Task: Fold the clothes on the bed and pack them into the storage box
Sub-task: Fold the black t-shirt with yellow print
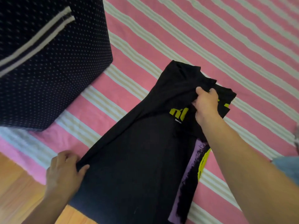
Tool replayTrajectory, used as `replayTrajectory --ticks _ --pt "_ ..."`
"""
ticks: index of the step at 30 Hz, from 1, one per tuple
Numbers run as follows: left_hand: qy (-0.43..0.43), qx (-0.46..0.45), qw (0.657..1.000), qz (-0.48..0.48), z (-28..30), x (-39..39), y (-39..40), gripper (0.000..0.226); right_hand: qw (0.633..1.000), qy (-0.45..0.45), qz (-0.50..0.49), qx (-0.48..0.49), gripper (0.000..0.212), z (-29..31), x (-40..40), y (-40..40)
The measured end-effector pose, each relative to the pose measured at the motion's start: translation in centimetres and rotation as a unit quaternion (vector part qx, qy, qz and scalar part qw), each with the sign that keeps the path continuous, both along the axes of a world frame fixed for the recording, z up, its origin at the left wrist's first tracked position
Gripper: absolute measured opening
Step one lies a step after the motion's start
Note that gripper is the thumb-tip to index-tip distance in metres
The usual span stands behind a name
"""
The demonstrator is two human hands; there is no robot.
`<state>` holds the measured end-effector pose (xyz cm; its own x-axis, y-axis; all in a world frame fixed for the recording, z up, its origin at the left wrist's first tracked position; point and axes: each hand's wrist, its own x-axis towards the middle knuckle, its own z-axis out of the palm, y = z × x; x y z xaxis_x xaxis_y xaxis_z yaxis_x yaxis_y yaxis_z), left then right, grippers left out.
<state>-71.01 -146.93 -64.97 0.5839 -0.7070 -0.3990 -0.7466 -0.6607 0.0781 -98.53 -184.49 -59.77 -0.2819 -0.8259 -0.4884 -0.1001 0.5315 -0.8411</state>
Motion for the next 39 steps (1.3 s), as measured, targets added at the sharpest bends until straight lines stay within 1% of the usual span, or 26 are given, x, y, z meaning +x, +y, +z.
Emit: replayTrajectory --ticks 1,2,3,5,7,9,10,11,12,14,15,17,19,22,24,25,27,28,29,30,31,32,34,35,37,39 --pt "-0.001 -0.001 1.0 -0.007 0.1 -0.1 0.5 0.031 0.999 0.029 -0.012 -0.003 0.041 -0.3 -0.2 0.2" --pt "0.0 -0.007 1.0 -0.014 0.1 -0.2 1.1 0.028 0.999 0.035 -0.033 0.021 0.046 -0.6 -0.5 0.5" --pt "0.001 -0.019 1.0 -0.022 0.2 -0.3 1.7 0.024 0.996 0.012 -0.048 0.069 0.046 -1.0 -0.8 0.9" --pt "-0.006 -0.056 0.998 -0.04 0.5 -0.3 3.0 0.018 0.981 -0.059 -0.019 0.182 0.037 -1.5 -0.5 2.5" --pt "0.003 -0.083 0.996 -0.038 1.0 -0.2 3.9 0.019 0.975 -0.06 -0.028 0.213 0.037 -2.6 0.1 3.4" --pt "0.025 -0.09 0.996 0.007 1.6 -0.1 4.5 0.017 0.986 -0.018 -0.082 0.145 0.037 -3.1 0.9 3.2" --pt "0.044 -0.093 0.994 0.035 2.1 -0.1 4.6 0.018 0.992 0.036 -0.079 0.093 0.027 -2.8 1.2 3.0" --pt "0.056 -0.098 0.992 0.047 2.7 -0.2 4.8 0.019 0.992 0.103 -0.046 0.049 0.015 -1.8 1.5 2.8" --pt "0.068 -0.103 0.991 0.048 3.4 -0.4 5.0 0.02 0.986 0.167 0.001 0.013 0.014 -0.5 1.5 2.7" --pt "0.083 -0.109 0.99 0.04 5.5 -1.6 5.4 0.012 0.958 0.274 0.078 -0.042 0.023 2.2 0.7 2.5" --pt "0.084 -0.111 0.99 0.027 6.7 -2.4 5.8 0.007 0.945 0.307 0.098 -0.058 0.027 3.8 0.0 2.6" --pt "0.089 -0.115 0.989 -0.003 9.7 -4.8 6.5 0.014 0.934 0.336 0.108 -0.059 0.025 6.0 -2.3 2.4" --pt "0.101 -0.122 0.987 -0.018 11.9 -7.6 6.8 0.025 0.93 0.347 0.106 -0.053 0.033 7.0 -5.5 2.1" --pt "0.148 -0.125 0.98 -0.033 12.7 -14.1 7.1 0.028 0.931 0.345 0.108 -0.055 0.044 5.9 -11.9 2.3" --pt "0.157 -0.121 0.979 -0.052 9.8 -19.2 7.8 0.03 0.933 0.33 0.138 -0.045 0.046 2.5 -16.3 2.9" --pt "0.151 -0.113 0.98 -0.061 7.8 -21.6 7.9 0.035 0.938 0.304 0.167 -0.026 0.045 0.5 -18.2 3.2" --pt "0.133 -0.085 0.984 -0.08 3.0 -26.4 8.4 0.055 0.957 0.206 0.198 0.053 0.043 -3.5 -21.7 4.2" --pt "0.11 -0.066 0.988 -0.086 2.0 -26.7 8.3 0.055 0.964 0.164 0.189 0.09 0.043 -4.1 -21.8 4.3" --pt "0.076 -0.057 0.991 -0.092 0.8 -28.3 8.5 0.047 0.968 0.137 0.177 0.114 0.049 -5.0 -22.5 4.5" --pt "0.042 -0.057 0.993 -0.093 -0.1 -29.6 8.7 0.043 0.975 0.102 0.159 0.118 0.056 -5.6 -23.3 4.3" --pt "0.02 -0.06 0.994 -0.089 -0.5 -30.5 9.0 0.047 0.98 0.068 0.15 0.114 0.058 -5.8 -23.8 4.0" --pt "0.009 -0.059 0.996 -0.068 -0.5 -31.2 9.3 0.05 0.982 0.039 0.145 0.113 0.052 -6.1 -24.1 3.7" --pt "0.009 -0.046 0.999 0.001 0.3 -31.7 10.3 0.05 0.985 -0.001 0.133 0.114 0.025 -5.6 -24.1 3.6" --pt "0.008 -0.029 0.999 0.03 0.4 -31.7 11.0 0.051 0.986 -0.012 0.121 0.114 0.018 -5.3 -24.0 3.2" --pt "0.019 0.013 0.998 0.058 0.7 -31.0 11.9 0.052 0.986 -0.05 0.103 0.12 0.019 -4.5 -23.1 2.2" --pt "0.023 0.031 0.999 0.02 0.8 -30.5 12.5 0.046 0.983 -0.053 0.106 0.14 0.014 -4.1 -21.9 1.0"
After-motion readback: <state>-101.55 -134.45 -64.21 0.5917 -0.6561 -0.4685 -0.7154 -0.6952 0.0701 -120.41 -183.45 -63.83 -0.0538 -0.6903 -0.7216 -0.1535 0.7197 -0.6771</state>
